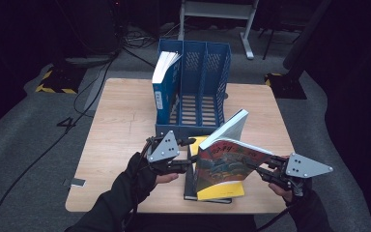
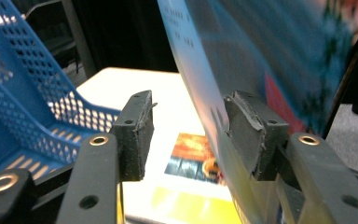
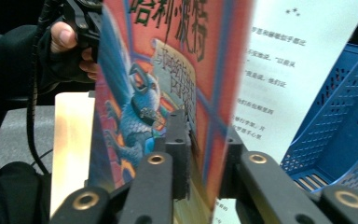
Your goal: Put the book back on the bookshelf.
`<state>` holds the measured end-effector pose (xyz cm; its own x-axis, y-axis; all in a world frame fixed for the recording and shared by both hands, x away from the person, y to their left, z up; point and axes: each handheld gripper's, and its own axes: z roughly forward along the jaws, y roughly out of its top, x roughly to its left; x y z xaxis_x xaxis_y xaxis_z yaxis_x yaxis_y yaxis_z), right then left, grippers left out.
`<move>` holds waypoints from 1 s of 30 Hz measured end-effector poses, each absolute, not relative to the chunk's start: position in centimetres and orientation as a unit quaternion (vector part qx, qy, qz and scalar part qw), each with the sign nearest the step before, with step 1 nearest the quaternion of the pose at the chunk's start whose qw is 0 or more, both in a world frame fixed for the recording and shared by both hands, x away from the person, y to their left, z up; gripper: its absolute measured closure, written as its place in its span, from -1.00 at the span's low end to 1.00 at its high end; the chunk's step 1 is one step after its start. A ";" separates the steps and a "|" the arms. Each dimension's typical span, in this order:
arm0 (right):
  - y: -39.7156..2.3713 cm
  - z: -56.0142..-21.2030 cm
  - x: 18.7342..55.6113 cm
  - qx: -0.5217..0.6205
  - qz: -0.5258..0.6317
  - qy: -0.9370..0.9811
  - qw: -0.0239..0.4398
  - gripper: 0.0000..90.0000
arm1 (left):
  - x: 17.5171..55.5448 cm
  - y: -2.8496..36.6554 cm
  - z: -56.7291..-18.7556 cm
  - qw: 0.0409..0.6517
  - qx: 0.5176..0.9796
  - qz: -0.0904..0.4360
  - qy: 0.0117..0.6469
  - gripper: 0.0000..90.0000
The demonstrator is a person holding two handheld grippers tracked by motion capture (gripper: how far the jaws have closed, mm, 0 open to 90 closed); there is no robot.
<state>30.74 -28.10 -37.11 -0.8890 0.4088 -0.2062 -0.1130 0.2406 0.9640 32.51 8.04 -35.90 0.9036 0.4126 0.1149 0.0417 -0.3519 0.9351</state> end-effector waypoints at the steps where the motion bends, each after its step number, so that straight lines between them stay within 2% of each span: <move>1: -28.1 -37.1 30.7 0.094 0.608 0.759 0.212 0.85 | 32.5 8.2 -36.2 0.545 0.809 0.170 0.140 0.10; 4: -28.2 -37.1 30.5 0.087 0.607 0.763 0.207 0.89 | 32.7 8.4 -37.1 0.518 0.827 0.166 0.141 -0.02; 11: -28.3 -37.2 30.5 0.076 0.610 0.764 0.196 0.91 | 32.7 8.8 -38.7 0.487 0.847 0.149 0.150 -0.12; 13: -28.2 -37.2 30.4 0.074 0.609 0.765 0.198 0.91 | 32.6 8.8 -38.9 0.467 0.859 0.147 0.151 -0.24; 19: -28.3 -37.3 30.3 0.071 0.608 0.766 0.197 0.91 | 32.0 8.9 -39.9 0.460 0.864 0.125 0.161 -0.24; 30: -28.3 -37.3 30.2 0.069 0.608 0.766 0.198 0.91 | 31.1 7.8 -40.4 0.451 0.878 0.090 0.133 -0.33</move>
<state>30.20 -28.35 -37.29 -0.9125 0.3454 -0.2191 -0.1346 0.2523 0.9582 31.14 7.78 -40.37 0.9484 0.3150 0.0371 0.1533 -0.5575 0.8159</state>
